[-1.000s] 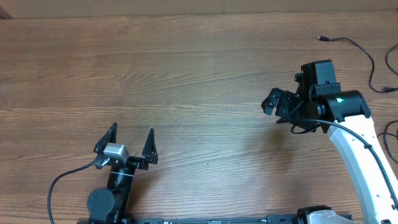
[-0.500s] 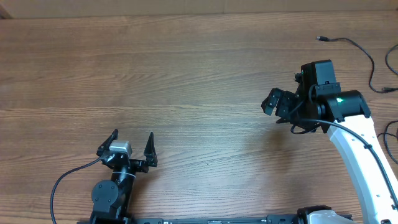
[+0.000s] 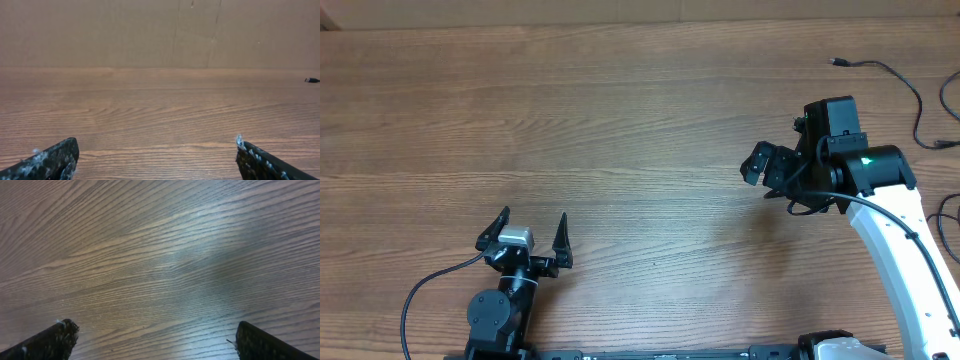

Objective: Untangle cables

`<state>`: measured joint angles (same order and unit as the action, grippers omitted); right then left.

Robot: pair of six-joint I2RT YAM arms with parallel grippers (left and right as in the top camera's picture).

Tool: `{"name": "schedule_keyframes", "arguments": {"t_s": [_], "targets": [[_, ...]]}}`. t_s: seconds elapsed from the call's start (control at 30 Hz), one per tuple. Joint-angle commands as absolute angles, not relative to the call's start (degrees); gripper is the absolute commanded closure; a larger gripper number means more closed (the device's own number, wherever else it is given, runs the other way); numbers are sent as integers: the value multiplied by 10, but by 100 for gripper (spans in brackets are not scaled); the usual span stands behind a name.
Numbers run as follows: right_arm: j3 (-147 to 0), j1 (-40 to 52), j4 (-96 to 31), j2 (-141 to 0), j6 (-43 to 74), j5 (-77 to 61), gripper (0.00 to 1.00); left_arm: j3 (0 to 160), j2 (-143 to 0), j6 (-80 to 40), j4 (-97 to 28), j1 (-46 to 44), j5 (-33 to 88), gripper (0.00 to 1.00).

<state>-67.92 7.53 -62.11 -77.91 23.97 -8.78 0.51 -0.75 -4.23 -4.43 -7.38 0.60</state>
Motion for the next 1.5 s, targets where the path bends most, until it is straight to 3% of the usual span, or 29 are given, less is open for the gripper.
{"name": "schedule_keyframes", "arguments": {"t_s": [0.0, 1.47], "targets": [[-678, 77, -618, -779, 240, -87, 0, 3, -2, -32, -44, -70, -2, 0], [-678, 77, -618, -779, 240, -87, 0, 3, -2, -32, -44, -25, -2, 0]]}}
